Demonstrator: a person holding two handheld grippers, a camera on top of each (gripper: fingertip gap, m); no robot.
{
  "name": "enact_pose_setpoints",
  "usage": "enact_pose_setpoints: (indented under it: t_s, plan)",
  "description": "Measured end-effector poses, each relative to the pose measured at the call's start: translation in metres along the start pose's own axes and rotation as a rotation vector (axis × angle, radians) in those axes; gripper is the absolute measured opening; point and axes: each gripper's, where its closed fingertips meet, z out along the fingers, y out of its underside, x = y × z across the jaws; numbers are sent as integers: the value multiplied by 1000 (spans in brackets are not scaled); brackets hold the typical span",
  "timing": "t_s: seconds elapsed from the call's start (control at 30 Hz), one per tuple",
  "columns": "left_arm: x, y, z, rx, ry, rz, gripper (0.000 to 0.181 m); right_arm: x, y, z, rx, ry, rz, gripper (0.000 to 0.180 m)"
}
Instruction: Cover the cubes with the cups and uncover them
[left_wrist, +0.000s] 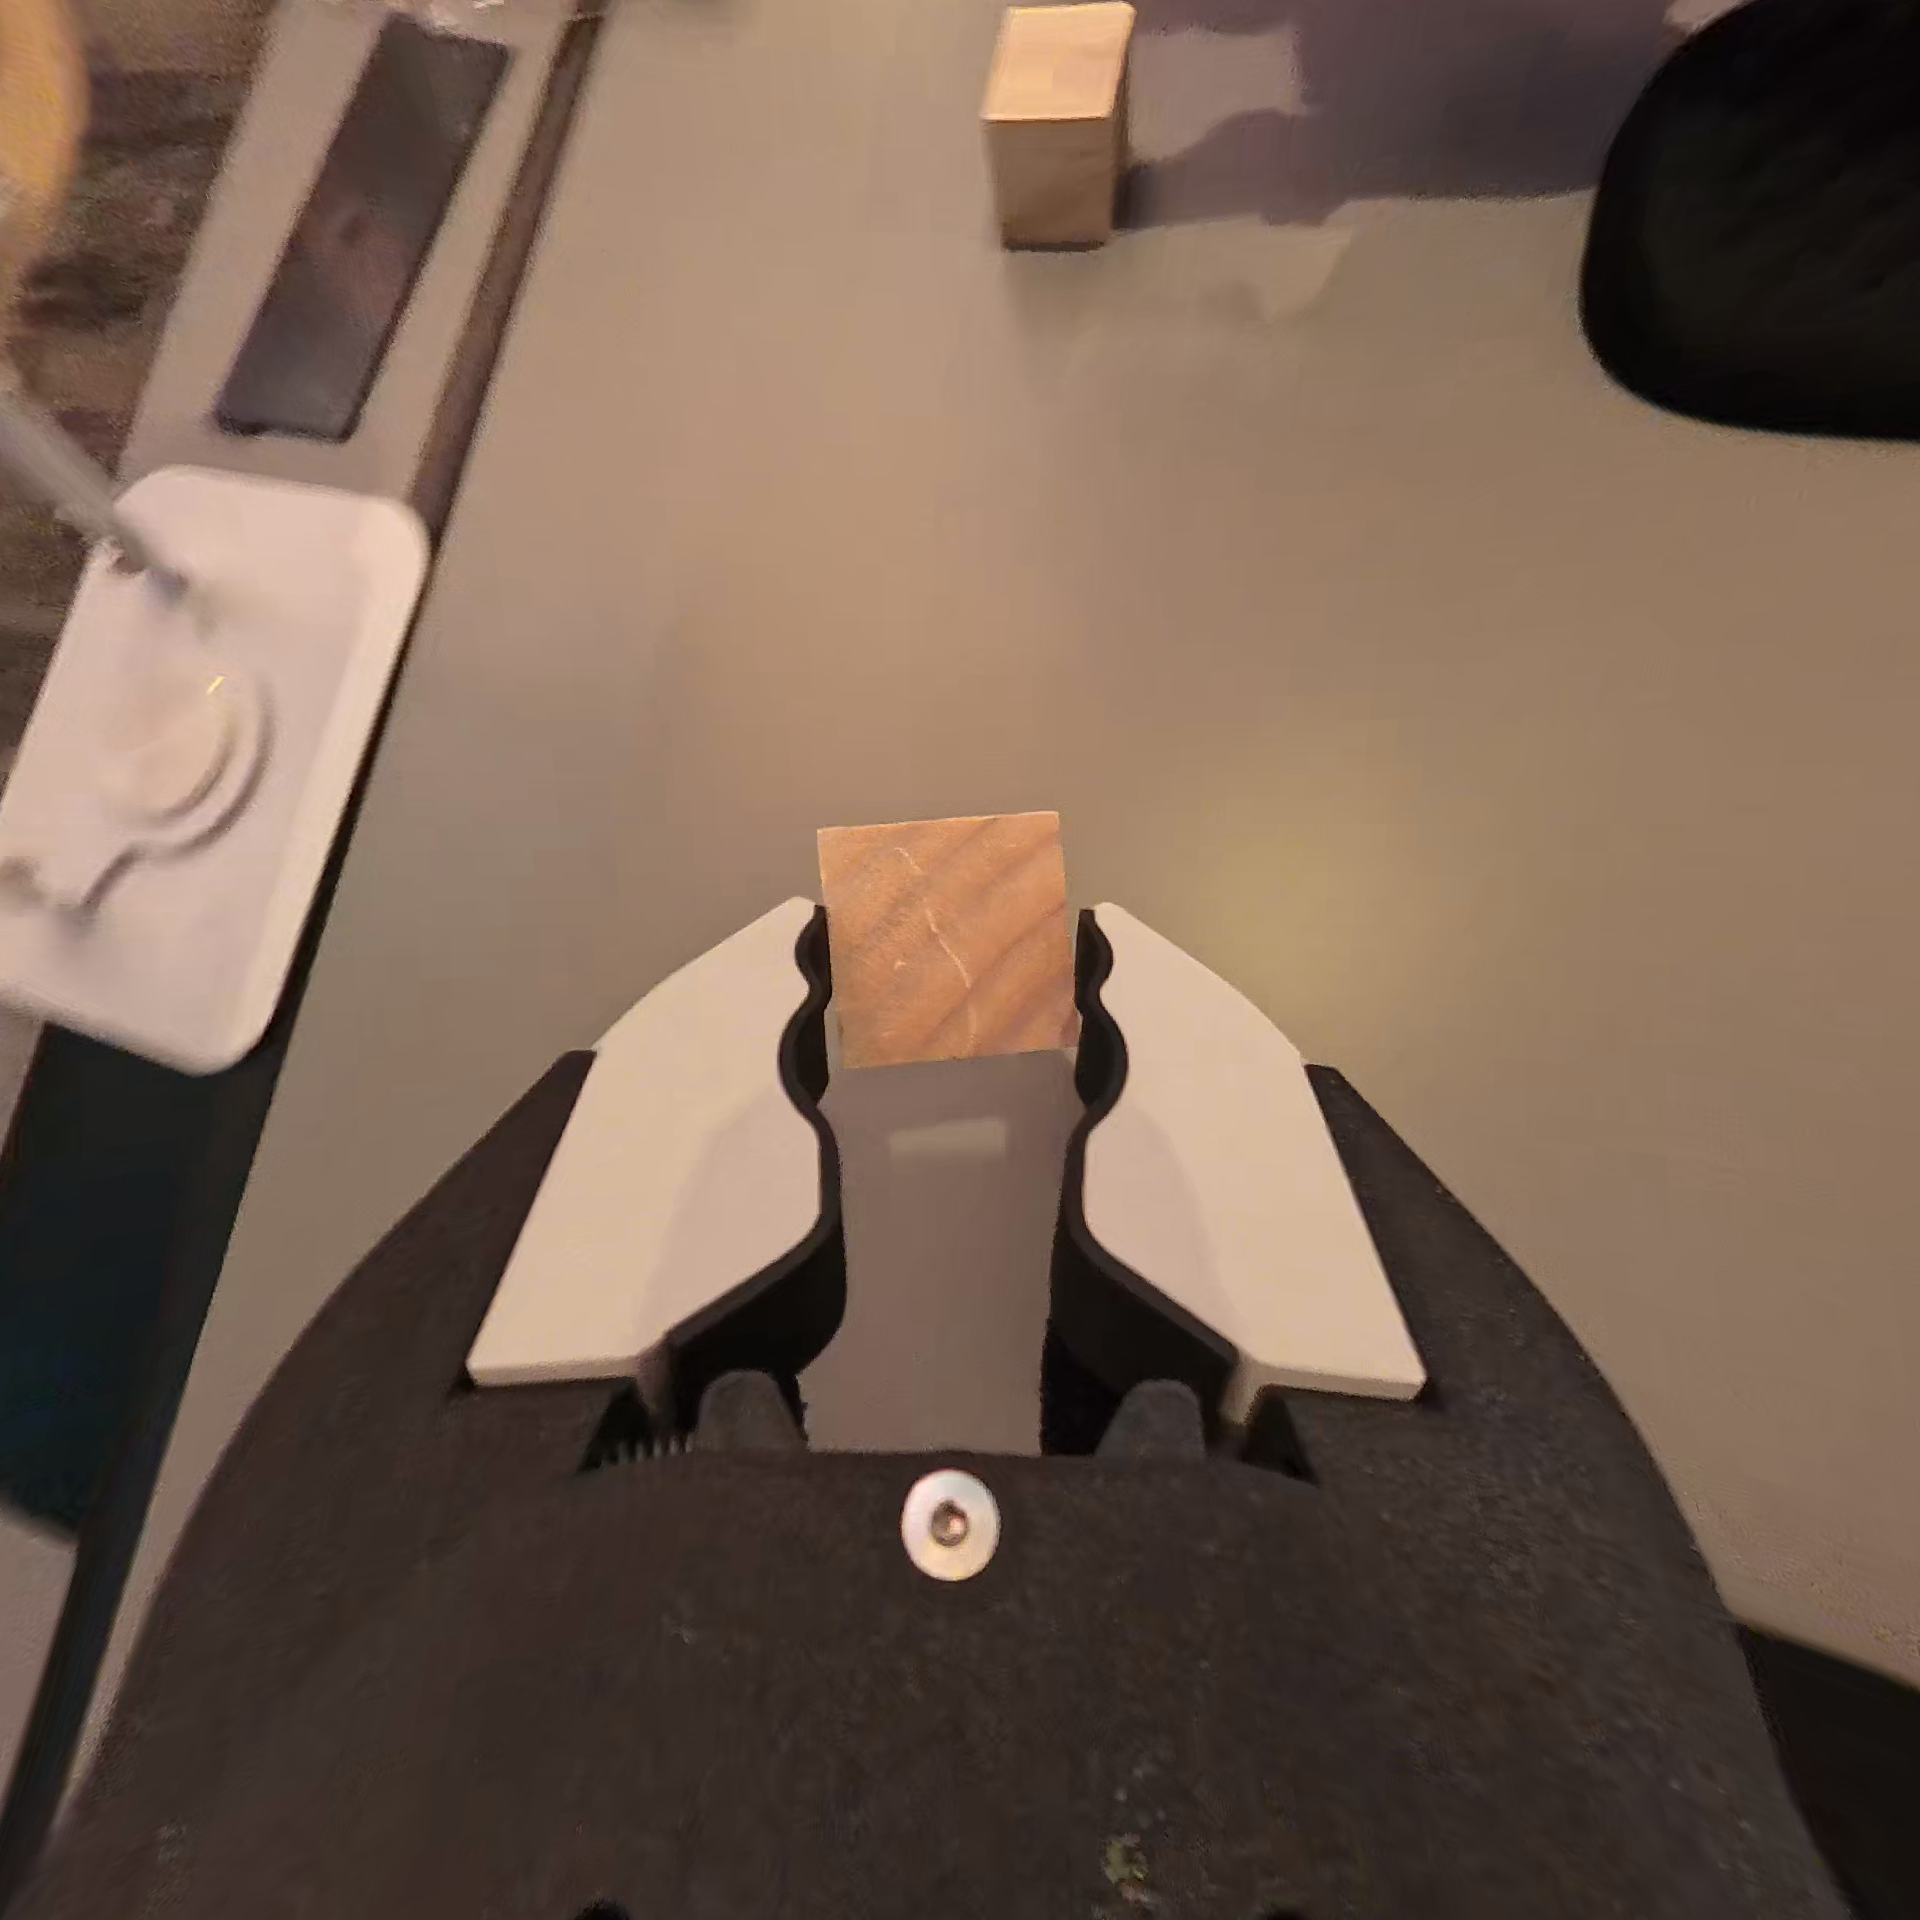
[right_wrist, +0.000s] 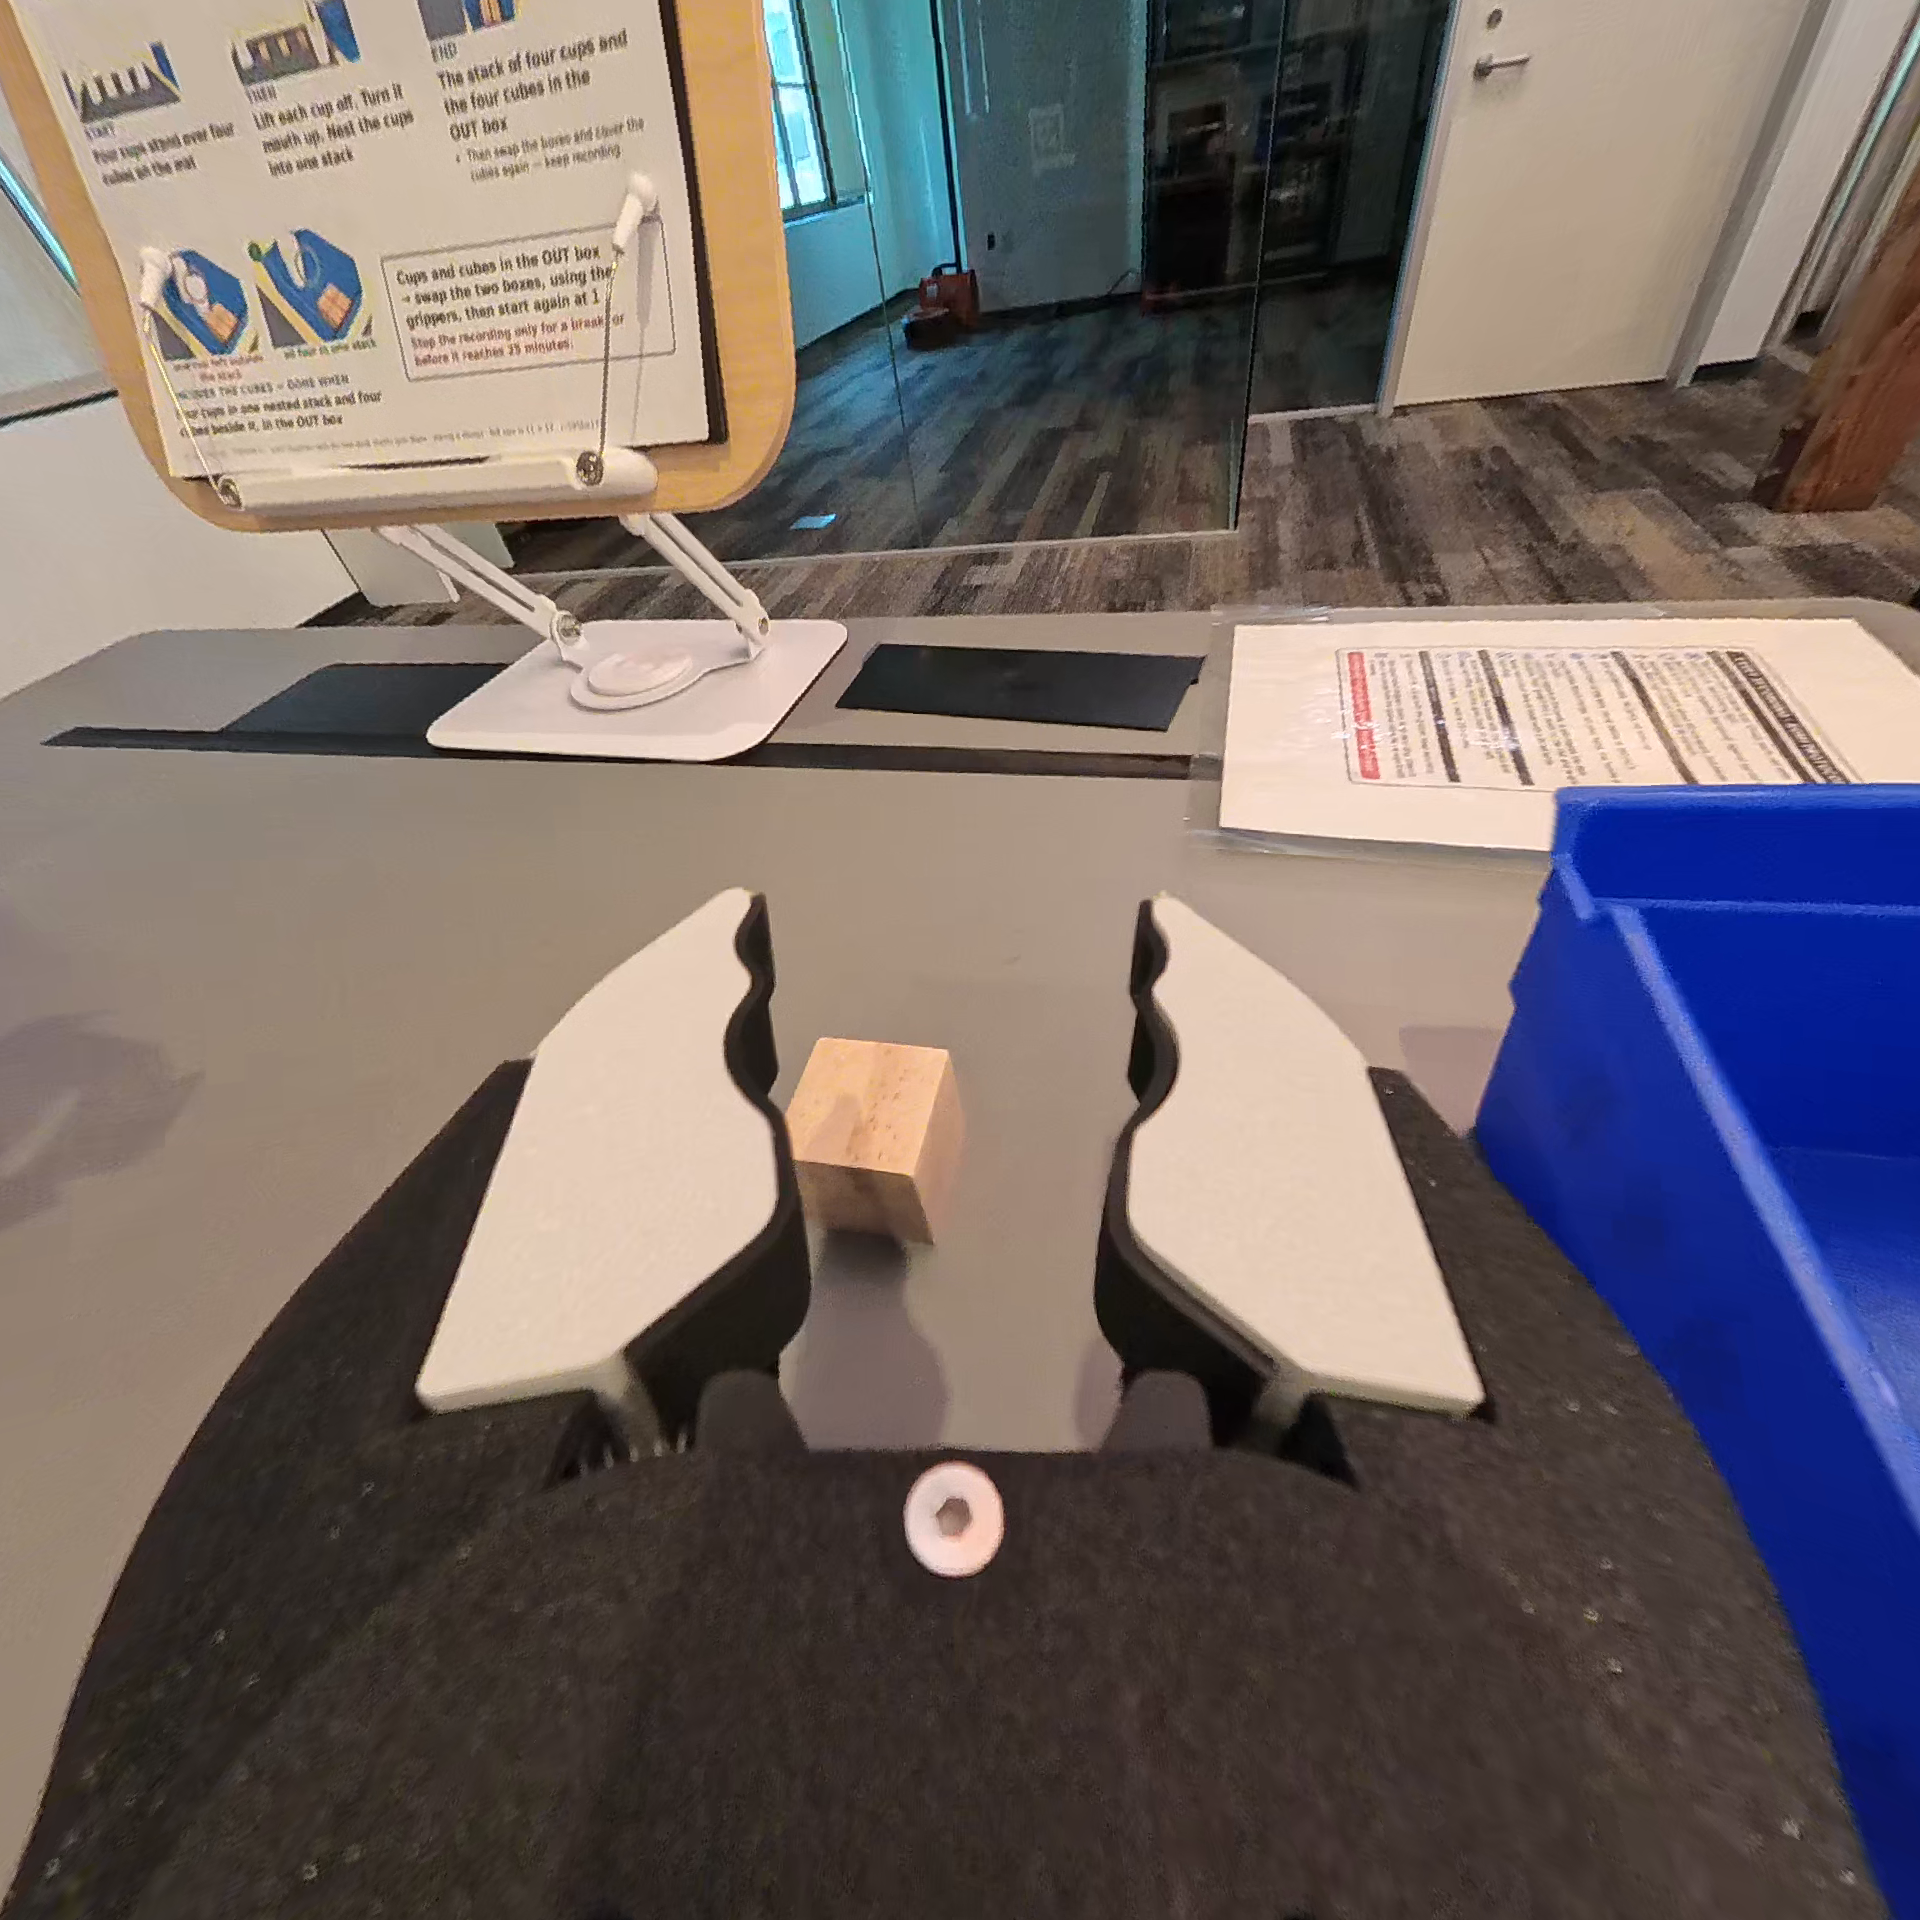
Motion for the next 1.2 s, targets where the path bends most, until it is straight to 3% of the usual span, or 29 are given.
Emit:
enact_pose_setpoints:
  t_s: [0.17,0.37,0.6,1.07,1.2]
  plan:
    - [4,-33,88,-65,69,150,45,6,-1,-3,12,10,13,65]
    - [5,-61,134,-86,106,205,45,11,2,-2,5,8,34,65]
    - [0,-61,155,-135,150,209,44,10,1,-3,19,-13,67,65]
    - [-3,-55,156,-136,293,183,46,12,10,-1,-28,-42,91,65]
    - [-4,-48,157,-181,301,211,67,14,9,-2,-16,-47,113,65]
